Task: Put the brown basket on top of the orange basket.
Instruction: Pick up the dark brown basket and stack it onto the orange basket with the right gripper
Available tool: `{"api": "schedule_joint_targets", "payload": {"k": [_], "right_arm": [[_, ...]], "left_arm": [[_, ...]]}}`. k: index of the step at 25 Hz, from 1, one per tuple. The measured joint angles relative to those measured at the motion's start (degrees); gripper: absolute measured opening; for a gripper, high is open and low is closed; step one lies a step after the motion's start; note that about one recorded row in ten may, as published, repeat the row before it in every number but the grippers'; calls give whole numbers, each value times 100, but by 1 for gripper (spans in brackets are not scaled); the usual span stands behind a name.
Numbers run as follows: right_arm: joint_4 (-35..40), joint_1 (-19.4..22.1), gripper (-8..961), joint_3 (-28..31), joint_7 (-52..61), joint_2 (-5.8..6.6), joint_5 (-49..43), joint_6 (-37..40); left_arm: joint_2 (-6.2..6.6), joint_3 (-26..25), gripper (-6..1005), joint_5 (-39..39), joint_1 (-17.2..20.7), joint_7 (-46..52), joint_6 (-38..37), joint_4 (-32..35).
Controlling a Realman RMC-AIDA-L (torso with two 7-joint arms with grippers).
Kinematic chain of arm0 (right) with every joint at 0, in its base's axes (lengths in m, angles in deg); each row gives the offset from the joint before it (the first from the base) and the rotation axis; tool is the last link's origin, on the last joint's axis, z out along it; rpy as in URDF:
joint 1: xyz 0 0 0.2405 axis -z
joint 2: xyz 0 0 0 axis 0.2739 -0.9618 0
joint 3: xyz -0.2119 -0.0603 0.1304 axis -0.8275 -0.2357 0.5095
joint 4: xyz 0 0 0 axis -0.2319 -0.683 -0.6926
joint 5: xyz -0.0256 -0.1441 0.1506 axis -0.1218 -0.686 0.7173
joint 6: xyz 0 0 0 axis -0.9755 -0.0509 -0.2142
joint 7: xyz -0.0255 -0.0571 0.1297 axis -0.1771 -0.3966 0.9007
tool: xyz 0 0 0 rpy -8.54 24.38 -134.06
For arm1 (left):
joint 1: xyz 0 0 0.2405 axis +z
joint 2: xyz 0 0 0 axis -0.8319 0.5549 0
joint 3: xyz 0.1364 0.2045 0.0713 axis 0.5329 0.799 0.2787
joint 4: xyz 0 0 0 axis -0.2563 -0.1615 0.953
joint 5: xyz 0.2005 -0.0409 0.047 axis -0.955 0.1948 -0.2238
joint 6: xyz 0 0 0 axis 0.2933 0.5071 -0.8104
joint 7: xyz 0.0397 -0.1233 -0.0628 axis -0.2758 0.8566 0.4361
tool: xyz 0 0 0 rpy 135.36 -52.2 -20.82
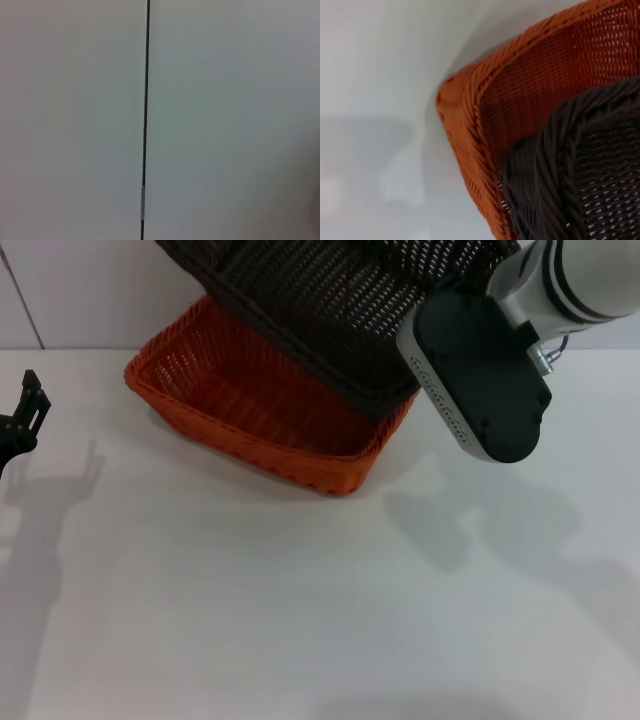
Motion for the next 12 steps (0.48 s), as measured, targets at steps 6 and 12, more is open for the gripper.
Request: {"api": "schedule_joint_targets", "payload": {"k": [6,12], "right_arm": [[-150,47,151,-116,-61,3,4,-371],[-266,11,154,-283,-20,-18,26,-493]], "left_arm": [[-1,32,834,-3,-46,-56,35,16],[-13,42,834,4,-108,-134,66,80]]}}
